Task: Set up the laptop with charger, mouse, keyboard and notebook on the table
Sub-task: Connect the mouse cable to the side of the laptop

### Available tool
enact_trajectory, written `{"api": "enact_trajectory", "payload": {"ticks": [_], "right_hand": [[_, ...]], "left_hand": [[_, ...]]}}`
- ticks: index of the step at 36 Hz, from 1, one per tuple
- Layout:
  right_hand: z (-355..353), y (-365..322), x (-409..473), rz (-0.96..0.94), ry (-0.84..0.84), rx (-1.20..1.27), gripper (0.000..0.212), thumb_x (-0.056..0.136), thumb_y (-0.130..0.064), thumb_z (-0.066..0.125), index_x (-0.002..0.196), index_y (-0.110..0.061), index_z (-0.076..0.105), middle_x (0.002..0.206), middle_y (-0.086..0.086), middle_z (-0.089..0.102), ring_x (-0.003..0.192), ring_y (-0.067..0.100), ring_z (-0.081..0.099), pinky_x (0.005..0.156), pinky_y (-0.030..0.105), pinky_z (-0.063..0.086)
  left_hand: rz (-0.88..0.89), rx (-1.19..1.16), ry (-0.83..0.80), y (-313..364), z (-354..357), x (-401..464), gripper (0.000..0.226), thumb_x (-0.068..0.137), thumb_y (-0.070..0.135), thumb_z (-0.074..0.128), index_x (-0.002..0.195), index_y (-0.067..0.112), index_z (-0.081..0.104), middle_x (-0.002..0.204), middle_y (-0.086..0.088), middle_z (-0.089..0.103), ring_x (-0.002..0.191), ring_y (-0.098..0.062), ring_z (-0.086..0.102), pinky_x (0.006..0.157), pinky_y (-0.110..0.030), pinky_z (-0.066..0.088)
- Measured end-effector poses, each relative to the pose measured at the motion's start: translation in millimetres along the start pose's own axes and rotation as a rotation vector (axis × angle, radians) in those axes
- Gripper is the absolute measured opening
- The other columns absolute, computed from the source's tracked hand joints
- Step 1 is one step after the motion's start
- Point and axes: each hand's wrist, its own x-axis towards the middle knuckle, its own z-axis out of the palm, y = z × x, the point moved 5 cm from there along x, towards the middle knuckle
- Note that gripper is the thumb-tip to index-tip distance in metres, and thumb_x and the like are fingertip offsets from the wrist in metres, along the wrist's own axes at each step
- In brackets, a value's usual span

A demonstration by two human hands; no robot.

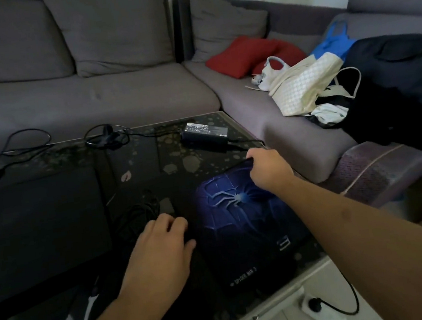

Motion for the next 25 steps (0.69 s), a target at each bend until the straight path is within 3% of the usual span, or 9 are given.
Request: {"api": "enact_trajectory", "payload": {"ticks": [2, 5, 8, 10, 12, 14, 18, 22, 25], "right_hand": [[-0.8, 1.9, -2.0, 0.043, -0.019, -0.075, 0.040, 0.096, -0.009, 0.055, 0.133, -0.020, 0.062, 0.131, 0.018, 0.064, 0.116, 0.042, 0.064, 0.097, 0.050, 0.056], [-8.2, 6.2, -1.9, 0.097, -0.015, -0.173, 0.039, 0.099, -0.009, 0.053, 0.135, -0.018, 0.061, 0.132, 0.018, 0.062, 0.116, 0.041, 0.064, 0.097, 0.051, 0.057], [-15.1, 7.6, -2.8, 0.115, -0.048, -0.194, 0.039, 0.098, -0.008, 0.056, 0.136, -0.016, 0.062, 0.133, 0.018, 0.062, 0.116, 0.039, 0.064, 0.098, 0.051, 0.057], [-15.4, 8.8, -4.5, 0.108, -0.092, -0.181, 0.040, 0.097, -0.007, 0.056, 0.136, -0.016, 0.063, 0.133, 0.018, 0.062, 0.116, 0.040, 0.064, 0.099, 0.052, 0.057], [-12.8, 11.1, -7.5, 0.098, -0.111, -0.156, 0.041, 0.095, -0.008, 0.056, 0.134, -0.018, 0.064, 0.132, 0.018, 0.063, 0.114, 0.039, 0.064, 0.098, 0.051, 0.057], [-12.8, 11.8, -12.3, 0.079, -0.054, -0.167, 0.046, 0.092, -0.016, 0.061, 0.138, -0.018, 0.057, 0.137, 0.018, 0.058, 0.120, 0.040, 0.058, 0.103, 0.049, 0.053], [-24.8, 25.7, -32.2, 0.197, 0.223, -0.066, 0.062, 0.086, -0.030, 0.062, 0.138, -0.003, 0.040, 0.141, 0.024, 0.045, 0.128, 0.045, 0.048, 0.104, 0.051, 0.043], [-11.0, 65.4, -51.9, 0.423, -0.003, 0.001, 0.093, 0.085, -0.060, 0.065, 0.151, -0.001, 0.035, 0.155, 0.025, 0.040, 0.142, 0.047, 0.040, 0.114, 0.051, 0.038], [-2.4, 83.7, -62.2, 0.378, -0.115, -0.105, 0.109, 0.078, -0.081, 0.067, 0.152, -0.006, 0.041, 0.156, 0.024, 0.037, 0.144, 0.046, 0.038, 0.116, 0.049, 0.035]], "left_hand": [[0.014, 0.047, -0.061, 2.9, -5.4, 5.2, 0.018, 0.095, 0.036, 0.070, 0.108, 0.026, 0.062, 0.103, 0.003, 0.063, 0.093, -0.021, 0.066, 0.075, -0.035, 0.055], [0.004, 0.126, -0.190, 4.7, -9.0, 9.2, 0.013, 0.104, 0.025, 0.053, 0.117, 0.025, 0.052, 0.115, 0.003, 0.058, 0.101, -0.017, 0.063, 0.077, -0.031, 0.054], [-0.111, 0.112, -0.220, -3.7, -22.9, 10.9, 0.013, 0.101, 0.017, 0.053, 0.113, 0.021, 0.050, 0.113, 0.000, 0.058, 0.089, -0.014, 0.061, 0.077, -0.030, 0.057], [-0.227, 0.039, -0.155, -10.9, -40.1, 11.5, 0.008, 0.101, 0.017, 0.053, 0.107, 0.018, 0.047, 0.102, -0.003, 0.061, 0.078, -0.016, 0.063, 0.071, -0.034, 0.059], [-0.323, -0.129, -0.007, -18.8, -57.8, 12.3, 0.007, 0.105, 0.021, 0.048, 0.101, 0.016, 0.044, 0.084, -0.005, 0.064, 0.067, -0.019, 0.065, 0.059, -0.036, 0.057], [-0.407, -0.386, 0.101, -23.8, -71.0, 13.9, 0.009, 0.108, 0.024, 0.046, 0.102, 0.017, 0.047, 0.080, -0.005, 0.067, 0.068, -0.020, 0.067, 0.056, -0.034, 0.051], [-0.520, -0.855, 0.214, -25.0, -79.8, 22.2, 0.011, 0.109, 0.025, 0.047, 0.106, 0.022, 0.057, 0.086, -0.002, 0.072, 0.079, -0.018, 0.069, 0.077, -0.037, 0.055], [-0.536, -0.999, 0.258, -25.4, -86.9, 27.7, 0.012, 0.108, 0.028, 0.052, 0.105, 0.026, 0.064, 0.097, 0.004, 0.072, 0.093, -0.012, 0.067, 0.081, -0.030, 0.048], [-0.537, -1.047, 0.256, -22.7, -90.6, 30.3, 0.012, 0.107, 0.025, 0.055, 0.104, 0.024, 0.067, 0.099, 0.004, 0.072, 0.093, -0.012, 0.065, 0.078, -0.028, 0.045]]}}
